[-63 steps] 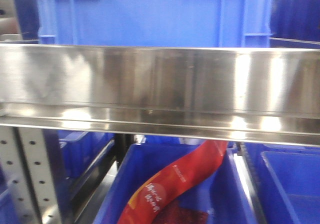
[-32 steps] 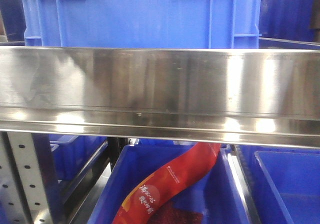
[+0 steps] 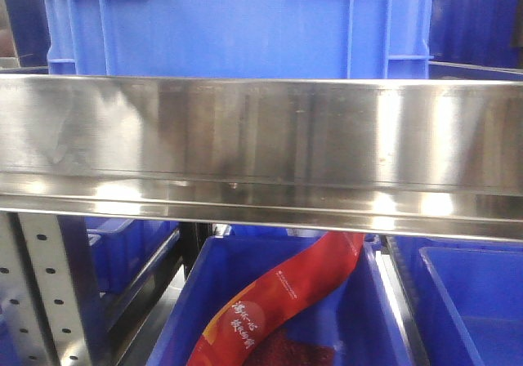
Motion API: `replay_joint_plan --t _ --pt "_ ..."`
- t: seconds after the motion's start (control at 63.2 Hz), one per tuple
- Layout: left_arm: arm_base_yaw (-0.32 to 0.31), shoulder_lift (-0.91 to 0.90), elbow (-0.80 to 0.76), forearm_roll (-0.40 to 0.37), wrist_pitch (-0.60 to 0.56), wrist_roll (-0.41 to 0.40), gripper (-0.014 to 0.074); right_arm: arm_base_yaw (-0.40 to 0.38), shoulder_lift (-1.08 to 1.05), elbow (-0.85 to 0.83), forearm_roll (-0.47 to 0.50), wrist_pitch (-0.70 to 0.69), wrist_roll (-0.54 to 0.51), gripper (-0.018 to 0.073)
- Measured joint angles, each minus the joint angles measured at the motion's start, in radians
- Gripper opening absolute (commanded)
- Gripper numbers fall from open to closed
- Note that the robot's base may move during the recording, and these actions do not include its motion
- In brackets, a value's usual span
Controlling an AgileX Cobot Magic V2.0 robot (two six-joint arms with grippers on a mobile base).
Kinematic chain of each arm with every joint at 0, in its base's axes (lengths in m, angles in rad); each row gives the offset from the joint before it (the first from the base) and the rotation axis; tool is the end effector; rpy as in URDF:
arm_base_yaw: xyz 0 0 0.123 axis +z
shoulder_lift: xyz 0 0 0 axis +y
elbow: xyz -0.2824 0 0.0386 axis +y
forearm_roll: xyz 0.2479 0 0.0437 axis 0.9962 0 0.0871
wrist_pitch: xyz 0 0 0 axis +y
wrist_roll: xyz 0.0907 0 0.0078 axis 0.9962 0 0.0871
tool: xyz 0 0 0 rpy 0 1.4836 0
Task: Grab PVC pipe and place in blue bin
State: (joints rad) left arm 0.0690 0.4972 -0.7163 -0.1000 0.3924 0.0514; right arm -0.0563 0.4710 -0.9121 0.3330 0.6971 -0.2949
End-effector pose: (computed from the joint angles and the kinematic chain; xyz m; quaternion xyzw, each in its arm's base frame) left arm 0.0933 0.0030 0.3804 -0.0276 0.7357 -0.0046 0.6767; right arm 0.0605 0.0158 0.4183 -0.0614 0.7517 0.0496 0.6548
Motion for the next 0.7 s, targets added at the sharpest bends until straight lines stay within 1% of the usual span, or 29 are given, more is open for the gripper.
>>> replay_joint_plan --t 0.697 --pt "0.0 0.0 0.0 0.0 -0.014 0.0 -0.0111 0.0 0.0 0.0 0.0 0.0 0.0 -0.0169"
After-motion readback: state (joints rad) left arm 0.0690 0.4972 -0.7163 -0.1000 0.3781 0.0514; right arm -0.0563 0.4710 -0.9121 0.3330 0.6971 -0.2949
